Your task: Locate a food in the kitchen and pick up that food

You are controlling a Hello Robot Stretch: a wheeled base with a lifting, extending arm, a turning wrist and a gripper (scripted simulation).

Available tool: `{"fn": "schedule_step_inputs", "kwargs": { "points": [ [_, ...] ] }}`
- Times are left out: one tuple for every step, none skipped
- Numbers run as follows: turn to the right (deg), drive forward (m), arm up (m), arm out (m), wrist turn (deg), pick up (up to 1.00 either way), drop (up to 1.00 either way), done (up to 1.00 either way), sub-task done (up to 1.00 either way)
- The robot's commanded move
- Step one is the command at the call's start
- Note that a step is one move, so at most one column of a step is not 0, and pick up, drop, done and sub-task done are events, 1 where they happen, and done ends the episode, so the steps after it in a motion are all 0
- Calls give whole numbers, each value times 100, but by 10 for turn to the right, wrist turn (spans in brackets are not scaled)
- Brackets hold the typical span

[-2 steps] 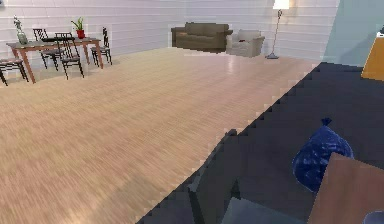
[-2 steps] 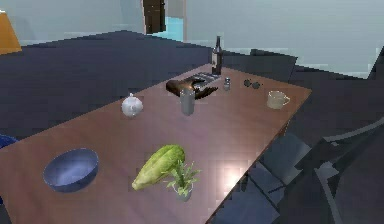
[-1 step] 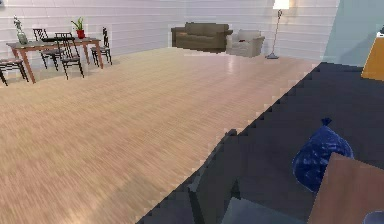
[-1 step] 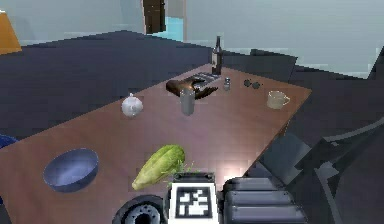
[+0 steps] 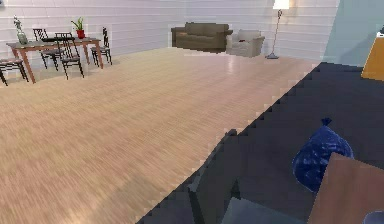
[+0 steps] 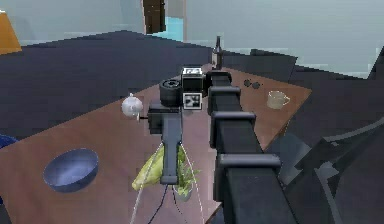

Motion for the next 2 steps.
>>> {"fn": "schedule_step_inputs", "kwargs": {
  "points": [
    [0, 0, 0, 0, 450, 0, 0, 0, 0],
    [0, 0, 0, 0, 450, 0, 0, 0, 0]
  ]
}}
